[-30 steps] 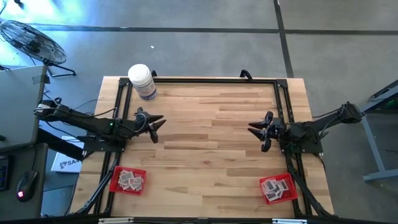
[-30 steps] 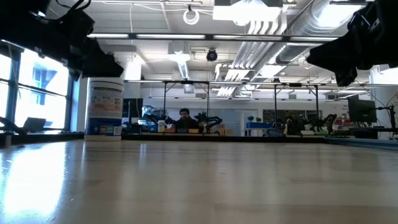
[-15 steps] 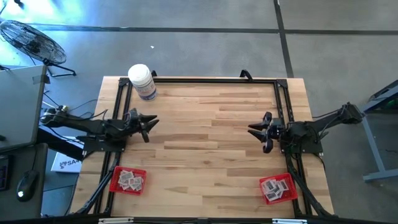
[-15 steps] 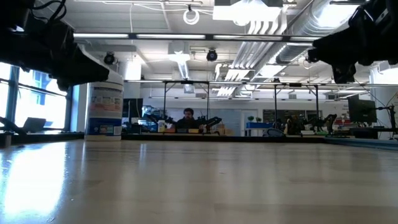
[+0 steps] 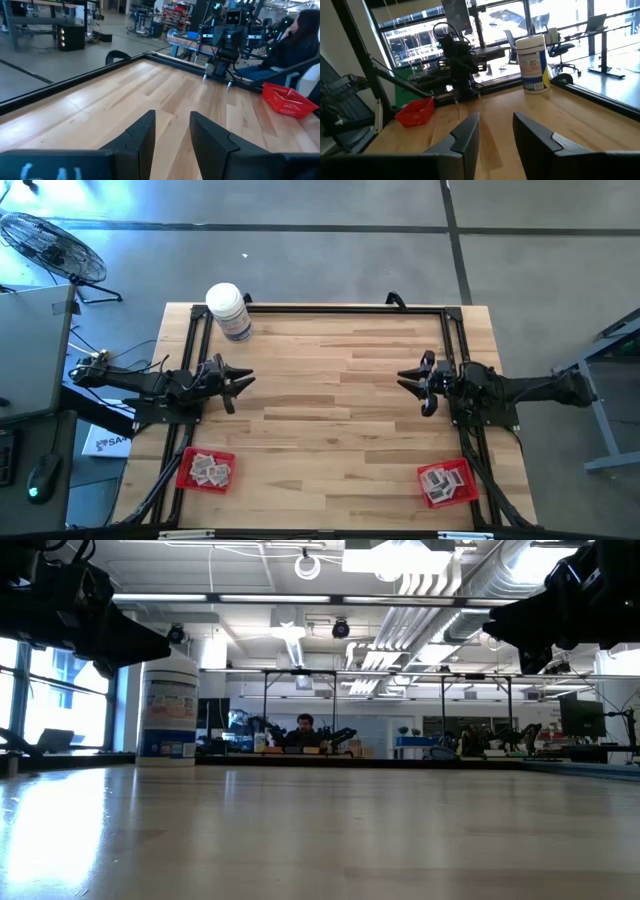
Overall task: Pick & Place First Aid Supplies
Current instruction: Return to Home Position
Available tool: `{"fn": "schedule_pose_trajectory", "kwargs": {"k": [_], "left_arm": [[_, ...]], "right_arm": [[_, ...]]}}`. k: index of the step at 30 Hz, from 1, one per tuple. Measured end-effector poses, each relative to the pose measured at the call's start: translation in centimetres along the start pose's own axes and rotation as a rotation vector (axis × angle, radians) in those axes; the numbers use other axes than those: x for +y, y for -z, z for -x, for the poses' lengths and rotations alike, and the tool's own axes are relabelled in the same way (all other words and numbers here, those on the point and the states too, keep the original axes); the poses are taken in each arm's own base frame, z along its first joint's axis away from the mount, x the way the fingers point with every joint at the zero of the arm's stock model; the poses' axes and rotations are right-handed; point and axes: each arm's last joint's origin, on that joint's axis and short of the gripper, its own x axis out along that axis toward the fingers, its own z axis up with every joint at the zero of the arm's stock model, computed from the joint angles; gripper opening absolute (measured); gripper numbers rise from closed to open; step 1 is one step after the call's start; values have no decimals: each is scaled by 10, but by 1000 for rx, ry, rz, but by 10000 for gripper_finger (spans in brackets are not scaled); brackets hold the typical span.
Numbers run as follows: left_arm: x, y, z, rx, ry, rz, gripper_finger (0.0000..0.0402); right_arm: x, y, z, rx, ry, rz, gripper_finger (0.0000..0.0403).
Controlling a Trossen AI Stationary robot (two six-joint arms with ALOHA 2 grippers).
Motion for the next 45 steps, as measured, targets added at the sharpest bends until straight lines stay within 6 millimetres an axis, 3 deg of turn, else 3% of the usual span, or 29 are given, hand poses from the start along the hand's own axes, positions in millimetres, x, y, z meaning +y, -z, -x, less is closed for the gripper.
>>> {"fn": "schedule_pose_trajectory", "kwargs": {"k": [10, 24, 33, 45], "left_arm": [[0, 0, 0, -2, -13, 19, 119], [0, 2, -1, 15, -18, 7, 119], [-1, 8, -4, 67, -24, -25, 119], [-1, 8, -5, 75, -20, -19, 119]], "right_arm": [[-7, 2, 0, 47, 51, -7, 113], [-2, -5, 9, -57, 37, 50, 113], [-3, 7, 8, 61, 48, 62, 113], [-3, 7, 8, 60, 48, 62, 113]]}}
